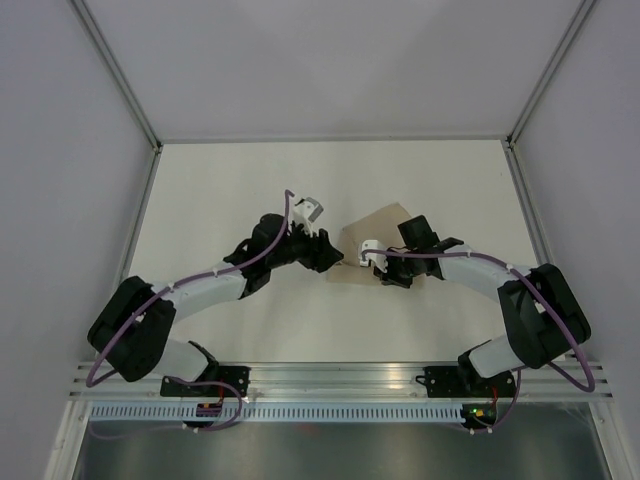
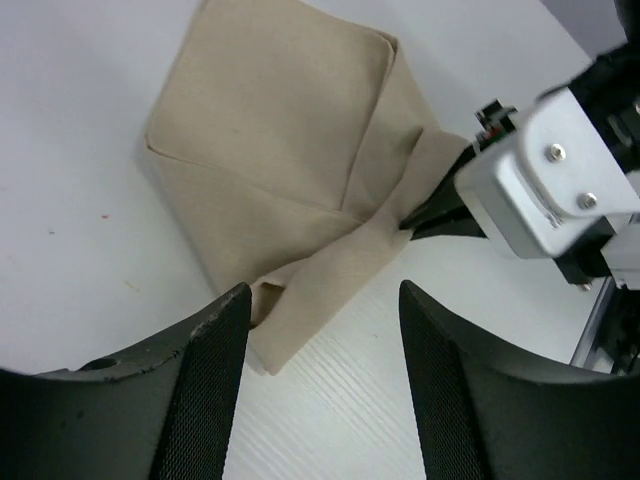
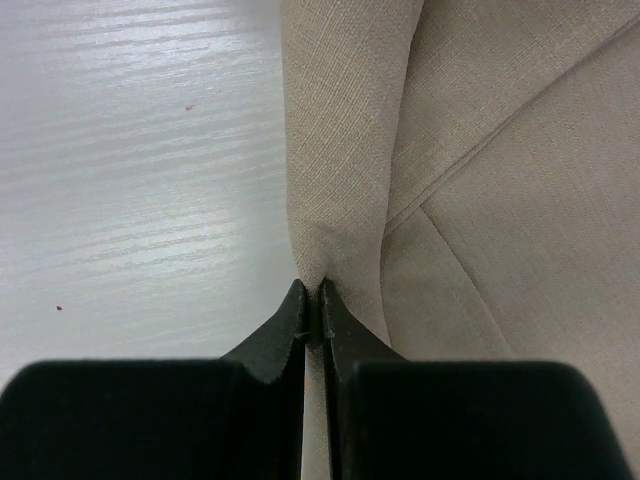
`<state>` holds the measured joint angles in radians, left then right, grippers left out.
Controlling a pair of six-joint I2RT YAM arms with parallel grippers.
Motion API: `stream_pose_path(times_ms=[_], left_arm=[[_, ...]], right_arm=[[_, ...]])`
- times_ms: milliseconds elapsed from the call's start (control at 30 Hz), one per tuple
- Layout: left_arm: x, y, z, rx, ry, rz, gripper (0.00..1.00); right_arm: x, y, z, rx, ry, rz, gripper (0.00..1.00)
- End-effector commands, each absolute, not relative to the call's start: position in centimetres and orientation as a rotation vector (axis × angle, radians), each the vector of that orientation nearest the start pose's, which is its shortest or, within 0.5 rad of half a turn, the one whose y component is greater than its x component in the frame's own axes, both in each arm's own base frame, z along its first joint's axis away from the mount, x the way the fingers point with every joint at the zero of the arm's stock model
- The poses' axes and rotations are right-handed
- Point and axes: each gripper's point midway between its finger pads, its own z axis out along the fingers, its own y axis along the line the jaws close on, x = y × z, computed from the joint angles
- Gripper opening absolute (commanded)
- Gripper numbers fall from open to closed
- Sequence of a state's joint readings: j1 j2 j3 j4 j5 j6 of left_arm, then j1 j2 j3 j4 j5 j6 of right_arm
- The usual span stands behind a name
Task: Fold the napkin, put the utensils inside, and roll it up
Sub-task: Roll the napkin with the utensil
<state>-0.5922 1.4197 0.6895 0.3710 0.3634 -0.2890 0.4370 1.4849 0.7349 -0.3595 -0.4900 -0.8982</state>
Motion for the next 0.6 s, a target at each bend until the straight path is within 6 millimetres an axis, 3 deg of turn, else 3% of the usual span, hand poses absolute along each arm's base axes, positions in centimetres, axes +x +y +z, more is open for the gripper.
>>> stream_pose_path(times_ms=[0, 67, 133, 200, 233, 300, 367, 467, 567], left_arm=[[29.8, -28.3, 12.6, 0.621, 1.904, -0.676, 0.67], [30.9, -28.2, 12.2, 0.556, 1.952, -0.685, 0.67], [31.0, -29.0, 11.1, 0.589, 2.003, -0.71, 0.67], [31.9, -30.0, 11.6, 0.621, 2.032, -0.711, 0.66], [32.6, -30.0, 10.0, 0.627, 2.085, -0.685, 0.65], [33.4, -30.9, 10.2, 0.659, 2.115, -0.702, 0.65], [33.4, -31.6, 9.9, 0.703, 2.125, -0.786, 0.64], [31.2, -32.6, 11.2, 0.831, 2.042, -0.933, 0.64], [30.6, -32.2, 12.3, 0.855, 1.971, -0.891, 0.66]], right_arm=[[23.4, 17.5, 1.6, -1.723, 1.944, 0.564, 0.04], [23.6, 16.9, 1.4, -1.731, 1.932, 0.511, 0.04], [23.6, 16.4, 1.1, -1.741, 1.92, 0.468, 0.05], [23.9, 15.9, 1.2, -1.767, 1.891, 0.408, 0.05], [23.9, 15.7, 1.0, -1.775, 1.885, 0.39, 0.05], [24.5, 15.0, 0.9, -1.793, 1.862, 0.309, 0.05], [24.7, 15.0, 1.1, -1.8, 1.824, 0.253, 0.04], [24.6, 14.9, 0.9, -1.805, 1.832, 0.239, 0.05], [23.9, 15.1, 0.7, -1.813, 1.874, 0.297, 0.04]])
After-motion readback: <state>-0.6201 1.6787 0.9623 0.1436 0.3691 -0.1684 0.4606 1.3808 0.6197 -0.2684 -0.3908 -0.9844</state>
